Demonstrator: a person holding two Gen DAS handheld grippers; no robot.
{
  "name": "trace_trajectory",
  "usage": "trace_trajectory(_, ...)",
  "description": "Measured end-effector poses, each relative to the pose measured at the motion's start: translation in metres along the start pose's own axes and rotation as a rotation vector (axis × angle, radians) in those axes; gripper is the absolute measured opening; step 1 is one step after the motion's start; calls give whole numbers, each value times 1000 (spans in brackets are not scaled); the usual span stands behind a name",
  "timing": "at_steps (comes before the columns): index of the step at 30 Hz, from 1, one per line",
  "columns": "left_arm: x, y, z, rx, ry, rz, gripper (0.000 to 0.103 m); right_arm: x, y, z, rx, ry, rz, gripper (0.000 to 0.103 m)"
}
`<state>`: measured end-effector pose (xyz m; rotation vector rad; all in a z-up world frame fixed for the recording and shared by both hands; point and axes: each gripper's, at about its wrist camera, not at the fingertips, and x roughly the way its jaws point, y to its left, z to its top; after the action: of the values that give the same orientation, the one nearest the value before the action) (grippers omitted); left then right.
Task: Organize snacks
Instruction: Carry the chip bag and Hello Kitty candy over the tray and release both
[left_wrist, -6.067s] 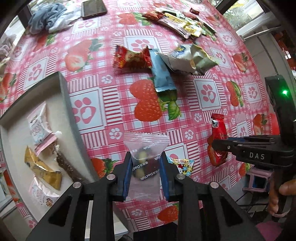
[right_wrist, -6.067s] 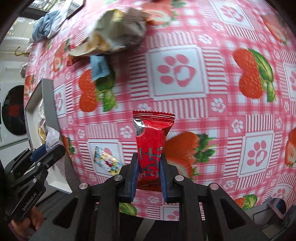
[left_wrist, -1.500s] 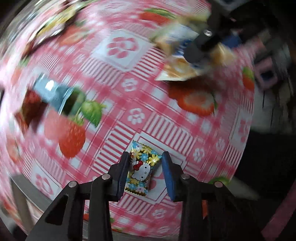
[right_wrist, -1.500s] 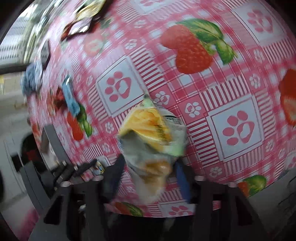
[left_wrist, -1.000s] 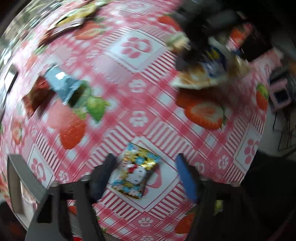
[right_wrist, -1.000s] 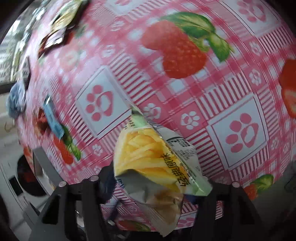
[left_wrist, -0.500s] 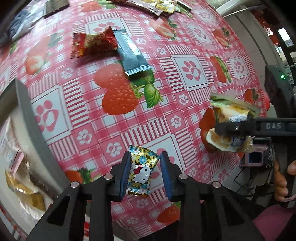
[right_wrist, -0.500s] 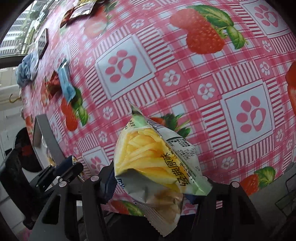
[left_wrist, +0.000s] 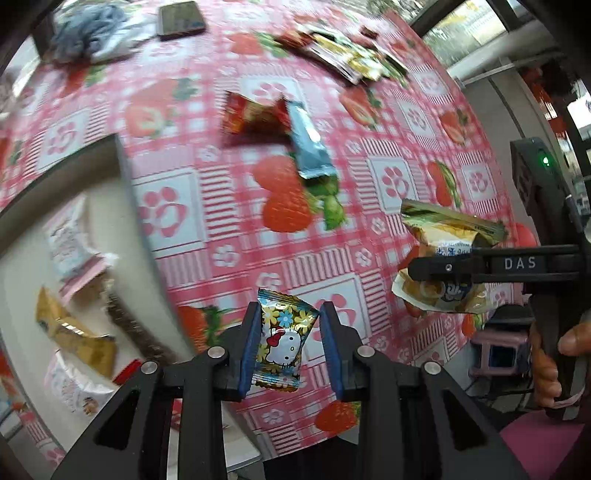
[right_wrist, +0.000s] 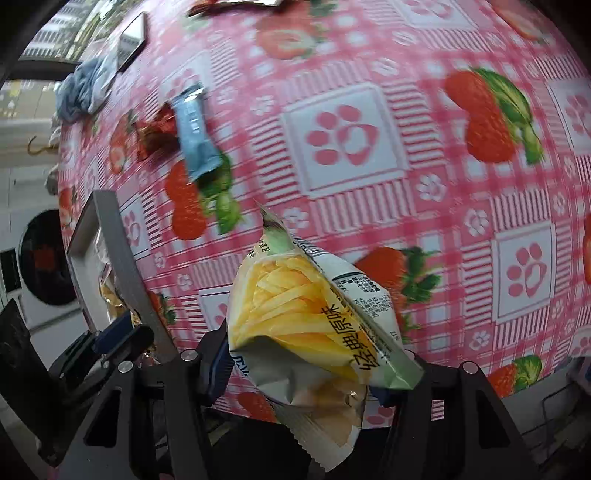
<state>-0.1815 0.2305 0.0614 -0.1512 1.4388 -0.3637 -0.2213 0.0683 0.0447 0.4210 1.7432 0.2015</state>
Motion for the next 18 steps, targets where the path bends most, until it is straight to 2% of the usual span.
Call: trace_trajectory(18,-49,93,-46,-274,-135,80,35,9,124,-5,-342,40,-58,60)
